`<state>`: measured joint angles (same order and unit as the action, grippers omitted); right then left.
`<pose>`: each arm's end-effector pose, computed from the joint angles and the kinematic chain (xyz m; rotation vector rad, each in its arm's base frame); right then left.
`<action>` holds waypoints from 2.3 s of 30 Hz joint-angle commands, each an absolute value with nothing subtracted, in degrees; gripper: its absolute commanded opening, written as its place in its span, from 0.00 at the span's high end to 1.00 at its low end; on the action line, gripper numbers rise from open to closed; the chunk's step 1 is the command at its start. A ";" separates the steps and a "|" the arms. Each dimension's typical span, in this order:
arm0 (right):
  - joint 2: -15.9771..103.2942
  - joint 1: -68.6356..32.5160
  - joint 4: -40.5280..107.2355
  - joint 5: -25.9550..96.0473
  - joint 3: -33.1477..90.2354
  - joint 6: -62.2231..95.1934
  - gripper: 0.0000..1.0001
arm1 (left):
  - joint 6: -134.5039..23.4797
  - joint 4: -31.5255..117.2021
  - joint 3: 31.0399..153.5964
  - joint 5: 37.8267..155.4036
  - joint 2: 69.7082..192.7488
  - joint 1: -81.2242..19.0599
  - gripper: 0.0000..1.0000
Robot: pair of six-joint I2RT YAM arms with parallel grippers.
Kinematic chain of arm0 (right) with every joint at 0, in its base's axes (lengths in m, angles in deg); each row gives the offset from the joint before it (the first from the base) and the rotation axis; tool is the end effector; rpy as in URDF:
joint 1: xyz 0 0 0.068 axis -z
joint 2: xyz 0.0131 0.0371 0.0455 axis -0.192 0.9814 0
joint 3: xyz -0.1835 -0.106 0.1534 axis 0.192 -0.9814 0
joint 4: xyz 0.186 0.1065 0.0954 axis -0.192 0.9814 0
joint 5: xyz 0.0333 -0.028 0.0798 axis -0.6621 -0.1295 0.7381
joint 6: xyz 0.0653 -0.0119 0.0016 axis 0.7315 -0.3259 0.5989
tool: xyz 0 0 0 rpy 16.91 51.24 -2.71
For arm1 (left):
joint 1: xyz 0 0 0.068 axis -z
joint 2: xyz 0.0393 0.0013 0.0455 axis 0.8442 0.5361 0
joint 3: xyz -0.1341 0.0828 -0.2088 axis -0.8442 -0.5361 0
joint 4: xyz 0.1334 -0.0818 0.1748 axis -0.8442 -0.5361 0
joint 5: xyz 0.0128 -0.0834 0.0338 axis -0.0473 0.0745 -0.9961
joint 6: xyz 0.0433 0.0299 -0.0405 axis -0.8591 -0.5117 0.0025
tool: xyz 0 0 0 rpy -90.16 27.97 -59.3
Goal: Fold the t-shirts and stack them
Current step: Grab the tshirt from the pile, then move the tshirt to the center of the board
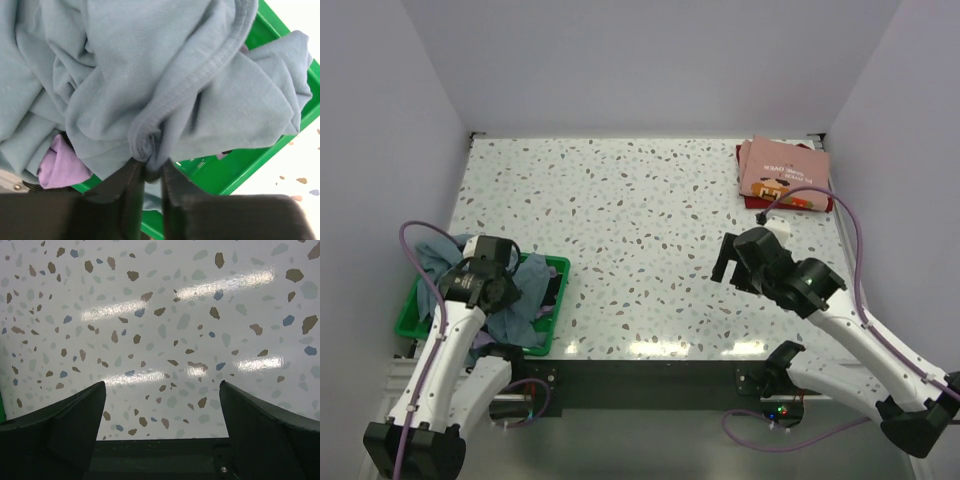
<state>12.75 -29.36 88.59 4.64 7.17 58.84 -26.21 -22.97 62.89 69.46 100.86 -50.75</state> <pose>0.1239 0.0789 0.2864 0.3483 2.3687 0.2426 0.1115 0.0037 0.2303 -0.8568 2.4816 0.1737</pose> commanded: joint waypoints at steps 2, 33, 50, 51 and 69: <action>14.87 -29.45 85.32 4.82 9.07 56.61 0.01 | -27.45 -20.97 64.44 70.24 100.29 -50.81 1.00; 18.74 -29.28 86.46 -10.73 16.63 51.68 0.01 | -6.81 37.04 139.12 118.94 139.21 -32.29 1.00; 19.18 -29.10 89.97 -13.99 16.63 55.90 0.01 | -6.43 46.38 110.02 116.15 132.66 -31.99 0.93; 19.01 -29.01 90.76 -13.64 16.46 56.34 0.01 | -7.23 40.88 105.62 113.95 130.38 -34.27 0.84; 21.72 -28.05 84.80 -1.34 1.69 63.02 0.01 | -33.16 15.34 73.32 93.45 129.65 -34.64 0.21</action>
<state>20.40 -28.90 88.48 -3.45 2.60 60.26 -28.70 14.52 72.77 95.53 130.76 -35.17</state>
